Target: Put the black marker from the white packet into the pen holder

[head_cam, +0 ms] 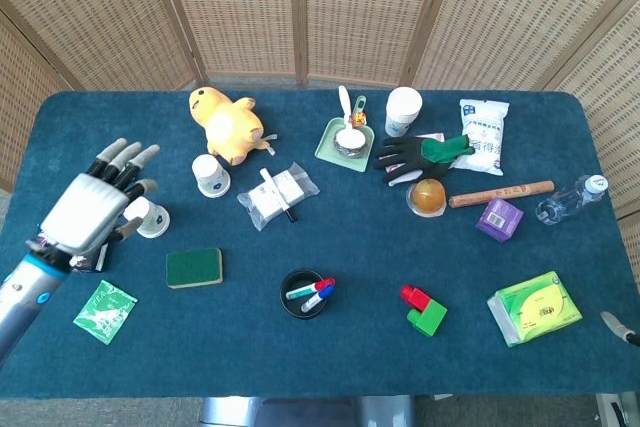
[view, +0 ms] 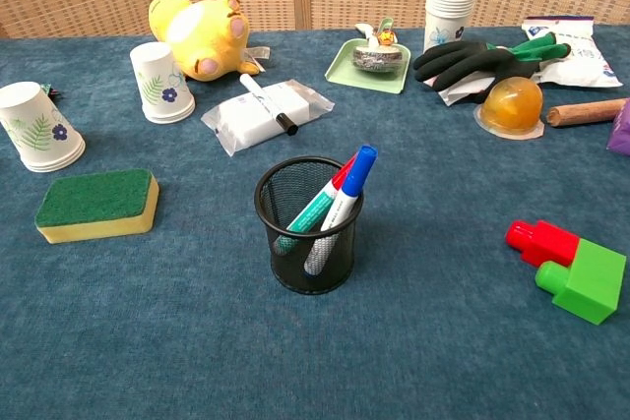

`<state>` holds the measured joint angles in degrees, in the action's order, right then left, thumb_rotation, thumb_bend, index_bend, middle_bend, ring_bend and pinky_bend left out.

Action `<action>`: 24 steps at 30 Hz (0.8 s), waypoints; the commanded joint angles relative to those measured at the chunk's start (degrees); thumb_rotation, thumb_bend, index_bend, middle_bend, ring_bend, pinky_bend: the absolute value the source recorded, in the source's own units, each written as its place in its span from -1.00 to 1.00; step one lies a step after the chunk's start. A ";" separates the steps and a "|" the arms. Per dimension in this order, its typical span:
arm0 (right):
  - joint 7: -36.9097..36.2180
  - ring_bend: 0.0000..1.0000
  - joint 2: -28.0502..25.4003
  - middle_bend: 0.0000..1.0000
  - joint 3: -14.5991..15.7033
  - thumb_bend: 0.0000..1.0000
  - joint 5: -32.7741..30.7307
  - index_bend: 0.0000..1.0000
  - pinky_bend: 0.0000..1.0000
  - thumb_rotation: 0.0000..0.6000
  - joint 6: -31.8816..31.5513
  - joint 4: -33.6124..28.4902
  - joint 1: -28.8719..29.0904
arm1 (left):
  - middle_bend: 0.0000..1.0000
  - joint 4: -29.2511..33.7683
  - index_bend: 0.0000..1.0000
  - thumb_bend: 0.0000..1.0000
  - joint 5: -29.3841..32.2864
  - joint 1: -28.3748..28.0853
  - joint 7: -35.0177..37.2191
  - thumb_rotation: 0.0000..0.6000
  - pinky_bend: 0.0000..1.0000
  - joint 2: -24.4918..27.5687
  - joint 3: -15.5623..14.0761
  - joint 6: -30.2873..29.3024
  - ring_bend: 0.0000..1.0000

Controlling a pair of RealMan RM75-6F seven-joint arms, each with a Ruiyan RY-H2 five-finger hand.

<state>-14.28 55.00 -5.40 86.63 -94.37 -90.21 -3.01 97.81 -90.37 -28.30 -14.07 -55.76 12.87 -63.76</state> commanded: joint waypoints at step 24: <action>-0.43 -1.00 0.62 -1.00 -1.00 -1.00 -4.27 -0.69 -1.00 1.00 5.26 1.21 1.77 | -1.00 -18.70 -0.35 -0.37 12.54 -21.76 -14.25 1.00 -0.91 -25.23 1.02 13.19 -1.00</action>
<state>-14.80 55.54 -6.31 82.51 -89.26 -89.07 -1.35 81.58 -76.74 -48.54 -30.34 -79.02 14.45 -51.35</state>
